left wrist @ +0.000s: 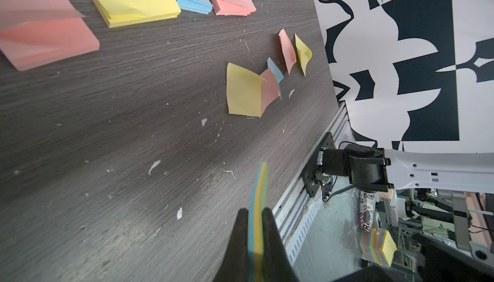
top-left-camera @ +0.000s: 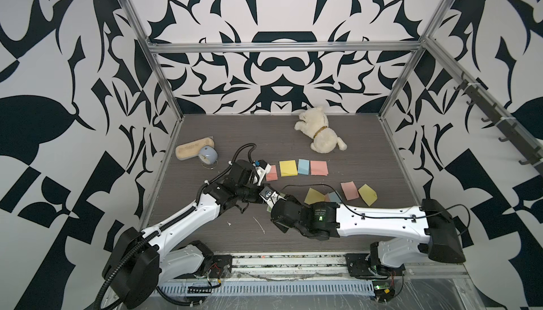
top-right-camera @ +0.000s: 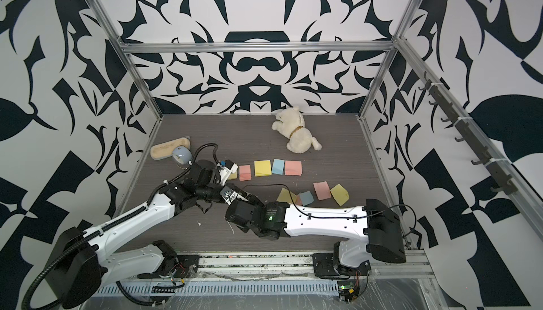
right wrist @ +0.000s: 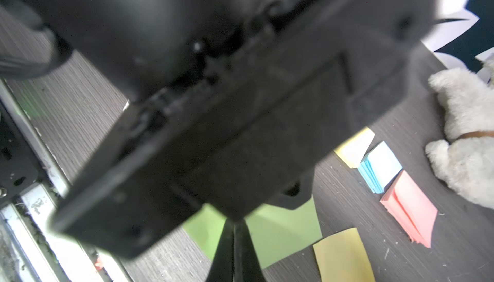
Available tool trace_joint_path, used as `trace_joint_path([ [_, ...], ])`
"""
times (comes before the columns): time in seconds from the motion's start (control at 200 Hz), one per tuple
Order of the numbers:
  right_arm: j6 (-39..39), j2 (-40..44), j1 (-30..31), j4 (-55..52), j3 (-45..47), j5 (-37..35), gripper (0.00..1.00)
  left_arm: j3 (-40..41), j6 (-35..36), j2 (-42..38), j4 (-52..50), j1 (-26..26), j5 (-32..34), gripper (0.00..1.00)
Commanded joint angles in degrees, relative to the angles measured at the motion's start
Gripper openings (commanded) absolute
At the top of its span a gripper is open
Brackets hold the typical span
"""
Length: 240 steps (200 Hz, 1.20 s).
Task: Tear off pages from different memo pads
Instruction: Tear off the paper from the memo pad.
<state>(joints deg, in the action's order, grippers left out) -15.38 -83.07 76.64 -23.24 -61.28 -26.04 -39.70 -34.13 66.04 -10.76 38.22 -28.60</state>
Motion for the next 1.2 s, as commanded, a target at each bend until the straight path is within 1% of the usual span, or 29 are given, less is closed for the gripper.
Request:
trace_joint_path([
  [0.0, 2.2, 1.7, -0.2, -1.3, -2.8, -2.2, 0.0, -1.8, -0.2, -2.0, 0.1, -0.1, 0.8, 0.26],
  [0.07, 3.6, 1.9, -0.6, -2.5, -3.6, -2.3, 0.0, -1.6, -0.3, -3.1, 0.7, -0.6, 1.1, 0.38],
  [0.145, 4.5, 2.3, -1.2, -3.3, -4.1, -2.4, 0.0, -1.5, 0.3, -4.6, 0.2, -1.8, 1.2, 0.45],
  [0.335, 6.6, 4.0, -3.6, -4.4, -4.5, -0.7, 0.0, 1.2, 2.5, -12.1, -2.1, -6.2, 2.4, 0.56],
  [0.45, 8.3, 5.3, -5.2, -5.7, -5.1, 0.0, 0.0, 3.7, 3.2, -15.6, -1.4, -6.3, 2.6, 0.62],
  [0.545, 9.9, 5.7, -6.1, -7.3, -6.3, 0.2, 0.0, 5.1, 2.7, -16.2, 0.3, -5.9, 2.0, 0.67],
  [0.625, 11.2, 5.8, -6.5, -8.5, -7.3, 0.1, 0.0, 5.5, 3.2, -16.3, 0.4, -4.9, 2.0, 0.69],
  [0.83, 12.7, 5.8, -7.7, -9.2, -9.2, 1.1, 0.0, 6.2, 4.3, -16.4, 1.7, -1.8, 2.9, 0.69],
  [1.025, 12.6, 5.4, -7.8, -9.6, -11.3, 2.1, 0.0, 4.2, 4.8, -11.6, 1.6, -1.5, 2.4, 0.61],
  [1.105, 12.6, 5.8, -7.8, -9.7, -11.9, 2.0, 0.0, 3.6, 5.4, -10.0, 1.6, -1.5, 2.0, 0.56],
  [1.13, 12.6, 5.8, -7.8, -9.6, -12.0, 2.1, 0.0, 3.4, 5.6, -9.5, 1.7, -1.5, 1.9, 0.53],
  [1.195, 12.6, 5.8, -7.8, -9.7, -12.2, 2.0, 0.0, 2.8, 6.0, -8.4, 1.7, -1.5, 1.8, 0.42],
])
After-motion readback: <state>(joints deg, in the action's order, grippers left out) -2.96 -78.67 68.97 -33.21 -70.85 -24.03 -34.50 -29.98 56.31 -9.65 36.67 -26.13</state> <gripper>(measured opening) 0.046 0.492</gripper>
